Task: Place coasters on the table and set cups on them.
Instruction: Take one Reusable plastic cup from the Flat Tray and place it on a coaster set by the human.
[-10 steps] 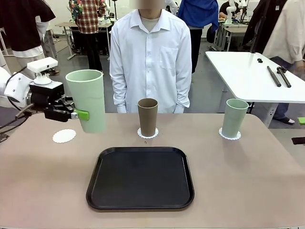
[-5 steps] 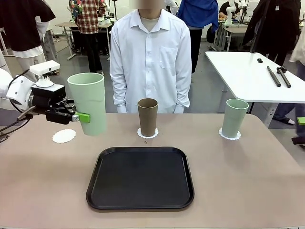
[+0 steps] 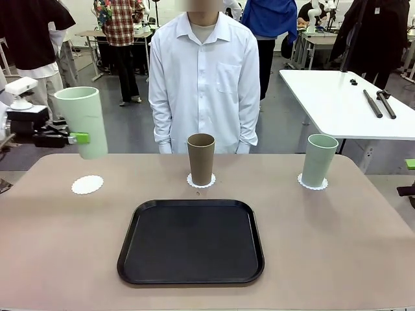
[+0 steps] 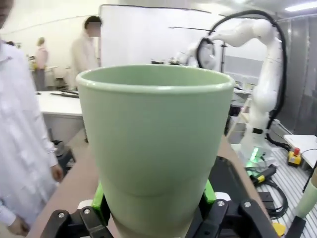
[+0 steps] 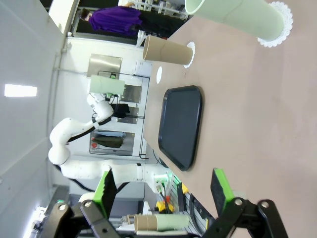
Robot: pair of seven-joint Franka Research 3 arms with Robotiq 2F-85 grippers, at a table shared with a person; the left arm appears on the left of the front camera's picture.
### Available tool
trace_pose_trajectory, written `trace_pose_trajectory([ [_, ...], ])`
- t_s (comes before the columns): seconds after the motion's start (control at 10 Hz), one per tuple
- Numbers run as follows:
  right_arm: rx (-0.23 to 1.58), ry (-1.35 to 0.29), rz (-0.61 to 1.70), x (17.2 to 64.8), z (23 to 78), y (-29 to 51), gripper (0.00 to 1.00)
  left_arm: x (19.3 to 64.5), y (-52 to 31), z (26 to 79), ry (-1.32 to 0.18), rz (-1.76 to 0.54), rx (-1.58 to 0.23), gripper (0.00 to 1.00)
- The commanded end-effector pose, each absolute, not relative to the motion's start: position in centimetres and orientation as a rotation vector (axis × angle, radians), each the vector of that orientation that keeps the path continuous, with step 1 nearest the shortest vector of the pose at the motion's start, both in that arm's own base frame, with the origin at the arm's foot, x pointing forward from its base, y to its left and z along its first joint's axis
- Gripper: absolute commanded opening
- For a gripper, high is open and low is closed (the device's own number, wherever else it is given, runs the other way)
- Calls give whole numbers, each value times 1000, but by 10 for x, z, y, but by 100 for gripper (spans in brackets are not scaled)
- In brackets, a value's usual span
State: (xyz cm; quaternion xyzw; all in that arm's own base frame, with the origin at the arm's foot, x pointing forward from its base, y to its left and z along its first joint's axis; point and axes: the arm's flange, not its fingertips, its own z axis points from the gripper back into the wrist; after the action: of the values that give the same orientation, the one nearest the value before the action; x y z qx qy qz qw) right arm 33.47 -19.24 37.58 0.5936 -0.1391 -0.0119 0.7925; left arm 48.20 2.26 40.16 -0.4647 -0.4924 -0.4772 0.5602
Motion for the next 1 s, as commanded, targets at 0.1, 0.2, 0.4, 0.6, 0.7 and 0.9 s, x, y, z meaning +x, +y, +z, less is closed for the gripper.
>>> trace_pose_trajectory([
  [0.1, 1279, -309, -25, 331, 376, -189, 100, 511, 57, 398, -1252, -998, -985, 85],
  [0.2, 1279, -309, -25, 331, 376, -189, 100, 522, 71, 396, -1265, -963, -936, 85],
  [0.4, 1279, -309, -25, 331, 376, -189, 100, 532, 86, 392, -1268, -924, -894, 85],
  [0.6, 1279, -309, -25, 331, 376, -189, 100, 541, 98, 389, -1285, -887, -860, 85],
  [0.7, 1279, -309, -25, 331, 376, -189, 100, 543, 103, 388, -1292, -871, -853, 85],
  [0.9, 1279, -309, -25, 331, 376, -189, 100, 539, 102, 389, -1288, -870, -869, 85],
])
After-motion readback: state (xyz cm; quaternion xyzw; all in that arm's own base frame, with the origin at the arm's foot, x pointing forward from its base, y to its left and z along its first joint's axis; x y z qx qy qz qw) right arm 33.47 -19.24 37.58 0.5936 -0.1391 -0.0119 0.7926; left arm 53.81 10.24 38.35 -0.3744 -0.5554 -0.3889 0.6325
